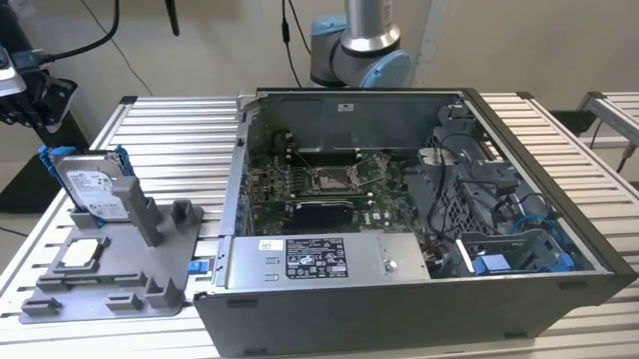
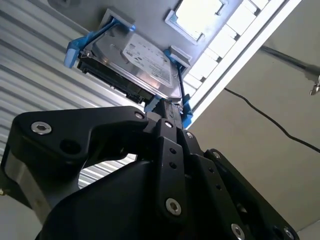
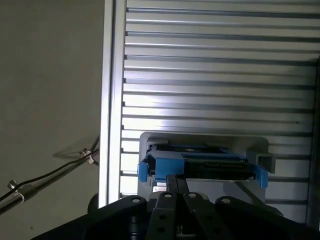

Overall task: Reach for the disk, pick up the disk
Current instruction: 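Pick up the disk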

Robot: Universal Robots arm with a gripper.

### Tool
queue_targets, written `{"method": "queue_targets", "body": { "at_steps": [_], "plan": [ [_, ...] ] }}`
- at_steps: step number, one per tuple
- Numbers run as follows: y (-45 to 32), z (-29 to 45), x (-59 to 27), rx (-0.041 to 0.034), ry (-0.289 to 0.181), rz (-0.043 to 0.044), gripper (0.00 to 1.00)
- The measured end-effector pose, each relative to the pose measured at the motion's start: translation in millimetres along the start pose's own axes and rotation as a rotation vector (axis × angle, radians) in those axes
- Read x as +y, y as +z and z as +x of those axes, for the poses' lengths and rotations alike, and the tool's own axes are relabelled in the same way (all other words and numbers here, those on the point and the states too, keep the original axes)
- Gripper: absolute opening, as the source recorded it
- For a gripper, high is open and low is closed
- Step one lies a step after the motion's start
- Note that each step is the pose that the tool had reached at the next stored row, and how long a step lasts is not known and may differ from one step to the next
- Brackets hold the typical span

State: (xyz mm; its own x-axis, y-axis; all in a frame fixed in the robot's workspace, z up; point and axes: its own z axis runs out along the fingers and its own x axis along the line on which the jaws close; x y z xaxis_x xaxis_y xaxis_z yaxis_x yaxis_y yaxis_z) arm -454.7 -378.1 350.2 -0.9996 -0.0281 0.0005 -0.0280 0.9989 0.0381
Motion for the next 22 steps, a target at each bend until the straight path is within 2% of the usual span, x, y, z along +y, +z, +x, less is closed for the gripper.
{"method": "queue_targets", "body": {
  "at_steps": [5, 22],
  "plan": [
    [0.1, 0.0, 0.0, 0.0011, -0.057, -0.0001, 0.00],
    [0.1, 0.0, 0.0, 0.0069, -0.375, 0.0004, 0.00]
  ]
}}
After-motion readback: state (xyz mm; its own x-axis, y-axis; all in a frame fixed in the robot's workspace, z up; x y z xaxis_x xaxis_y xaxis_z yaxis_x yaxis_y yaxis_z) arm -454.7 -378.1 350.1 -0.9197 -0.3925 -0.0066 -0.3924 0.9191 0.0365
